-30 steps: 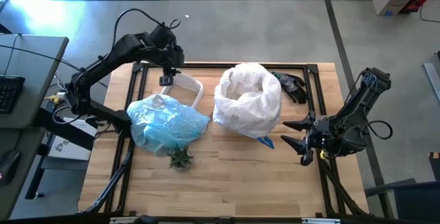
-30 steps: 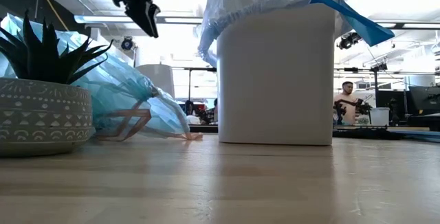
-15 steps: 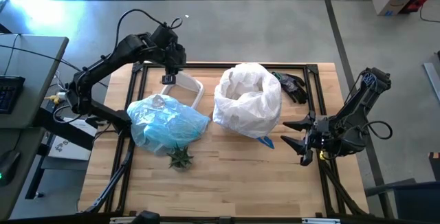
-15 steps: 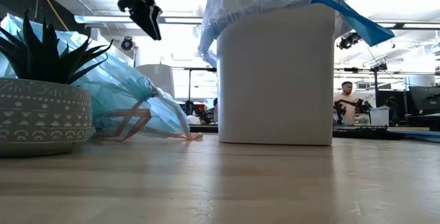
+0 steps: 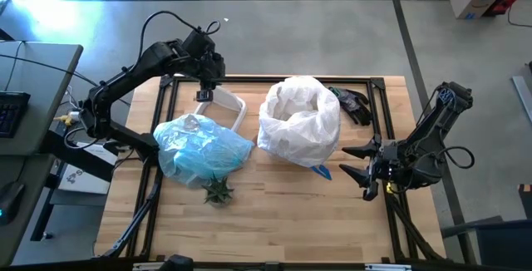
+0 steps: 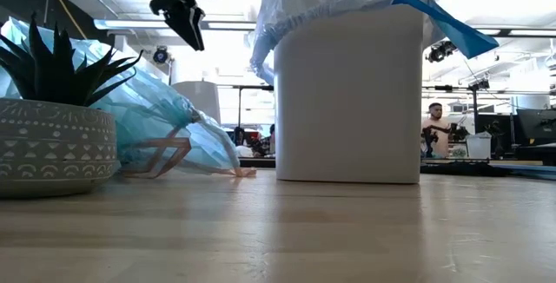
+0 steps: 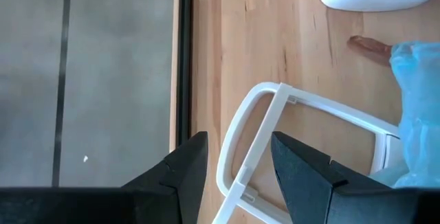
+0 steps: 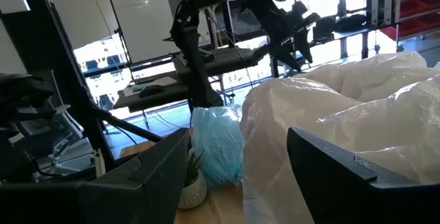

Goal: Place trash/remove bag and relplace
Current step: Close the trash bin using the trash bin lid

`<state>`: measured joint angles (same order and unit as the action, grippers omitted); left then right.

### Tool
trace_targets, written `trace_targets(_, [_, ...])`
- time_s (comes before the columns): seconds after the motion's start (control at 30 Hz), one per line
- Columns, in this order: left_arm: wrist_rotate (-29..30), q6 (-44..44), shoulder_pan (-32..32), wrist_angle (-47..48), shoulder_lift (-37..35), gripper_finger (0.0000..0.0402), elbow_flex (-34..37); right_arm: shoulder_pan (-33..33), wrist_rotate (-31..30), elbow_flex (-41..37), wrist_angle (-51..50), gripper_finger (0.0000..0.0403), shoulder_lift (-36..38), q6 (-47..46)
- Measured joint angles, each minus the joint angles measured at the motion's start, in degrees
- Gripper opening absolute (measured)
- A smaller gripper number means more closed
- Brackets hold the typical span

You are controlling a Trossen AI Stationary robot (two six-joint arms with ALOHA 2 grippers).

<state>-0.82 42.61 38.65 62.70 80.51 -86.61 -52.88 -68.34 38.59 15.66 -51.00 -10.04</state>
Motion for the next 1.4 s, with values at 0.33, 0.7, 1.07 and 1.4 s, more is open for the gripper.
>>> trace_targets(0.33, [-0.02, -0.48, 0.0, 0.0, 0.0, 0.0145, 0.0, -0.02, 0.01, 0.0, 0.0, 0.0232, 0.0, 0.0])
trace_targets(0.7, [-0.06, -0.98, 0.0, 1.19, 0.53, 0.0145, 0.0, 0.0, 0.01, 0.0, 0.0, 0.0232, 0.0, 0.0])
trace_targets(1.07, [3.1, 0.47, -0.01, 2.73, 5.41, 0.0145, 0.0, 0.0, 0.0, 0.0, -0.04, 0.0232, 0.02, 0.0])
trace_targets(1.4, [3.59, 1.44, -0.07, 1.79, 7.32, 0.0145, 0.0, -0.01, 0.01, 0.0, -0.04, 0.0232, 0.01, 0.0])
